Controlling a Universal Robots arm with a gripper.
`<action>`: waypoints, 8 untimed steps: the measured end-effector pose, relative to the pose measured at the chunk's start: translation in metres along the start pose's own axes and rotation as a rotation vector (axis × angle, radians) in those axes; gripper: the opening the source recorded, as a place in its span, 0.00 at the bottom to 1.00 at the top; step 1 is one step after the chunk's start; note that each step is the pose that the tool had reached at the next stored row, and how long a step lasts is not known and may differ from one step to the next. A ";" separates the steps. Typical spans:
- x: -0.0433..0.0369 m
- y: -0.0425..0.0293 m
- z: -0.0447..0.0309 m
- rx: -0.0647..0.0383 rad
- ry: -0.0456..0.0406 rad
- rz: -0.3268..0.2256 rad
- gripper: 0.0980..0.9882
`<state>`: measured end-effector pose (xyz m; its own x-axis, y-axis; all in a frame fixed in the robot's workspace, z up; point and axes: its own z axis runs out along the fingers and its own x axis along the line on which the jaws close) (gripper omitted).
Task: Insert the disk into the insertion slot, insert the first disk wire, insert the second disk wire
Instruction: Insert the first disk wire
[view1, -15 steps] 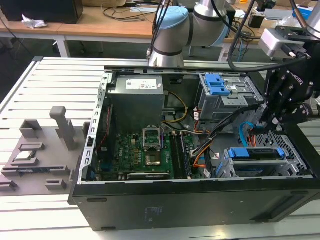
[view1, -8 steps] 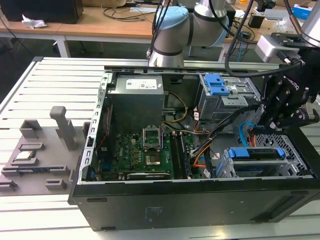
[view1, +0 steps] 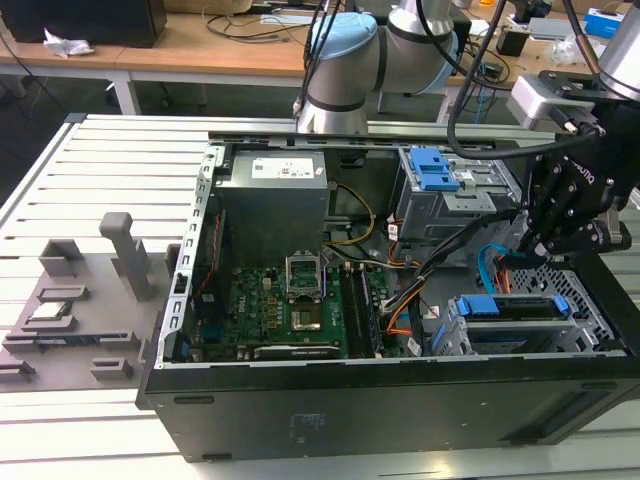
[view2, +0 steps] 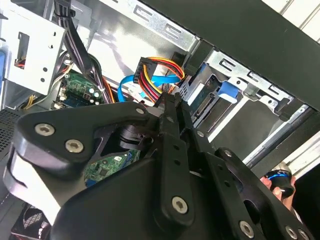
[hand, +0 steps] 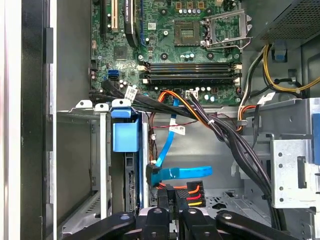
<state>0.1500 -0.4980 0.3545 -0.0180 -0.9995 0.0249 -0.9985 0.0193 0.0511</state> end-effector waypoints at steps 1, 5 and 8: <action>0.0000 0.0000 0.0000 0.000 0.0000 0.000 0.08; 0.0113 -0.0002 0.0005 0.000 0.0027 0.000 0.08; 0.0238 -0.0005 0.0012 0.000 0.0048 0.000 0.08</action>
<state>0.1500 -0.5218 0.3538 -0.0180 -0.9994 0.0297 -0.9985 0.0195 0.0510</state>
